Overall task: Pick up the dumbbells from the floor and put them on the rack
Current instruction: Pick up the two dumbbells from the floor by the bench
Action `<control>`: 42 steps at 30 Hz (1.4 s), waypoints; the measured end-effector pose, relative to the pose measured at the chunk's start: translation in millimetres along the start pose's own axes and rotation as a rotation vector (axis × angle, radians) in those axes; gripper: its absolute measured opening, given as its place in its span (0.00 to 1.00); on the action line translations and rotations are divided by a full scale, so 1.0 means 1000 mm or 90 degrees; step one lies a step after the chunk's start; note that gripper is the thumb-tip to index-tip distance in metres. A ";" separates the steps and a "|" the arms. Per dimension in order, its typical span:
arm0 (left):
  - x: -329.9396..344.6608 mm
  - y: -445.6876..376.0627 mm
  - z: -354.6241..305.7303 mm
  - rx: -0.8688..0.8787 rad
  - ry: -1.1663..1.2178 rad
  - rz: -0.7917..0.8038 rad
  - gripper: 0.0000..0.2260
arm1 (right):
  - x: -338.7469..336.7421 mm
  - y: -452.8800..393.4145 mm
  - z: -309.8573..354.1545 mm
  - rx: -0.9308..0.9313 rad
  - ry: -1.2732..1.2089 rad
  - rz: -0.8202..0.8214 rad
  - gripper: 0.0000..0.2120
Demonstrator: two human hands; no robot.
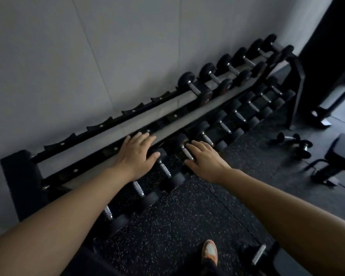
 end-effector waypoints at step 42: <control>0.252 -0.447 -0.418 0.490 0.002 0.331 0.28 | -0.090 0.016 -0.512 0.577 -0.190 -0.119 0.33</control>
Point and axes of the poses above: each hand's wrist, its own y-axis away from the middle knuckle, its own x-axis out of the palm, z = x × y, the point moved 4 cm from there along -y, towards the middle knuckle, and after that the axes turned 11 degrees about -y, right-handed, at the moved point
